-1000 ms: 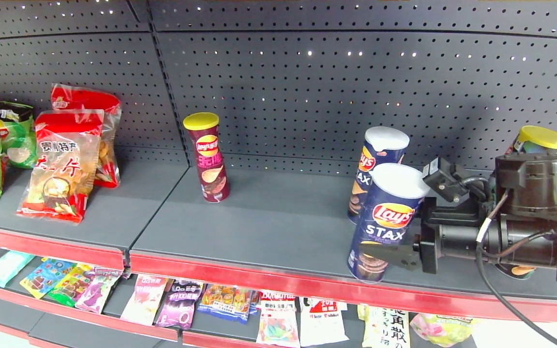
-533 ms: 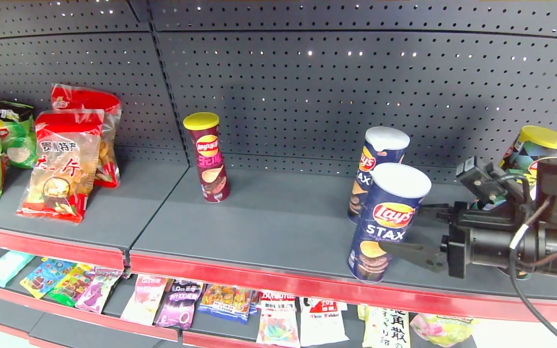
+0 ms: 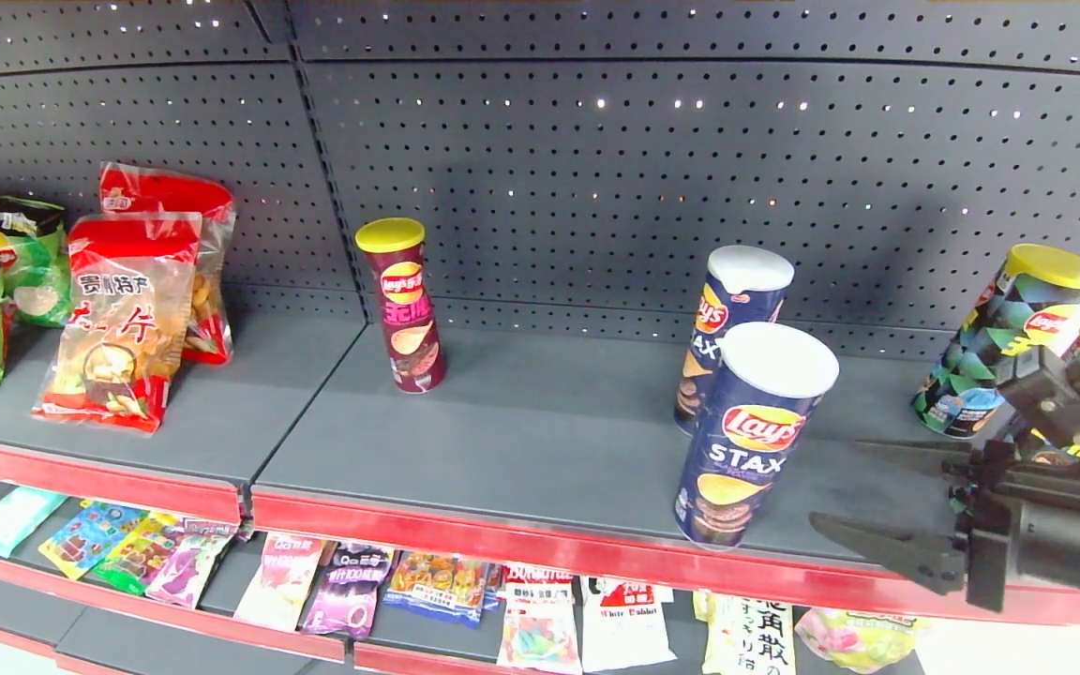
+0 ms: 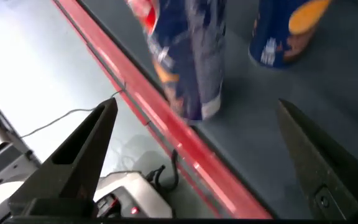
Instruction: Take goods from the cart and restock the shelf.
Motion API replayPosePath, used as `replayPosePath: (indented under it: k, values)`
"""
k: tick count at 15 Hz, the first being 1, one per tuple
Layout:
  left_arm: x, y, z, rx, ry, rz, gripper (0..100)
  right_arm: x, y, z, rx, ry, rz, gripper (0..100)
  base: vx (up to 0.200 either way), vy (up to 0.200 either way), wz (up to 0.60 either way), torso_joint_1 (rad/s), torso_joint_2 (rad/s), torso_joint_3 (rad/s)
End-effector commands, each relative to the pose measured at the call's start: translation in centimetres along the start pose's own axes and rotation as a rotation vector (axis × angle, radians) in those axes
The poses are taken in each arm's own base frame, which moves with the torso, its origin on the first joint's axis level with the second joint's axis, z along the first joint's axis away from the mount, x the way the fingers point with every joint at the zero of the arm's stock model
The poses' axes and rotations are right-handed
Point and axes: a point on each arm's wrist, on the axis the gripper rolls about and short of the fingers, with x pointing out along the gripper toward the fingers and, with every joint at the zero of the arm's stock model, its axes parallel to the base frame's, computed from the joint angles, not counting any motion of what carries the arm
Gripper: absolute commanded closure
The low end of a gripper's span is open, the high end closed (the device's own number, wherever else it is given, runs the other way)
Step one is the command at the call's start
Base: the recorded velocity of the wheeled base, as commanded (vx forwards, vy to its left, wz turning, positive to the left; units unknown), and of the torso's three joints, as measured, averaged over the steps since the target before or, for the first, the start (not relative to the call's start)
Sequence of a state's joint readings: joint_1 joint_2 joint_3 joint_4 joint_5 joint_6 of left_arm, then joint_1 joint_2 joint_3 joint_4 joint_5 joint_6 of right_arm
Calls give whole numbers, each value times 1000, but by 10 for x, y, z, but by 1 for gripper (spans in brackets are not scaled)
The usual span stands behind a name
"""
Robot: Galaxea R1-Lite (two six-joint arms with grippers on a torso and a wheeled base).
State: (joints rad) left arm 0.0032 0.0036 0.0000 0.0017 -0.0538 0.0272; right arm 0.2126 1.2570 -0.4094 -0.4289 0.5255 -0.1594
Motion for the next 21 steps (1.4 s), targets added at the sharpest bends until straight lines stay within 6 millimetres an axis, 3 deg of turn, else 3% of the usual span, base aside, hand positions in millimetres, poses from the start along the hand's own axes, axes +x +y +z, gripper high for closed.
replayPosePath:
  k: [1,7,11,17,21]
  values:
    - [0,0,0,0,1,0,0,-29,17,-11,25,-20,-22,0,0,0,0,0,0,0]
    - [0,0,0,0,1,0,0,-37,23,-22,39,-16,-59,0,0,0,0,0,0,0]
    - [0,0,0,0,1,2,0,-27,15,-4,114,-34,-44,0,0,0,0,0,0,0]
    - [0,0,0,0,-1,2,0,-19,10,-5,138,-8,-28,0,0,0,0,0,0,0]
    - [0,0,0,0,-1,0,0,-7,0,14,118,-29,-30,0,0,0,0,0,0,0]
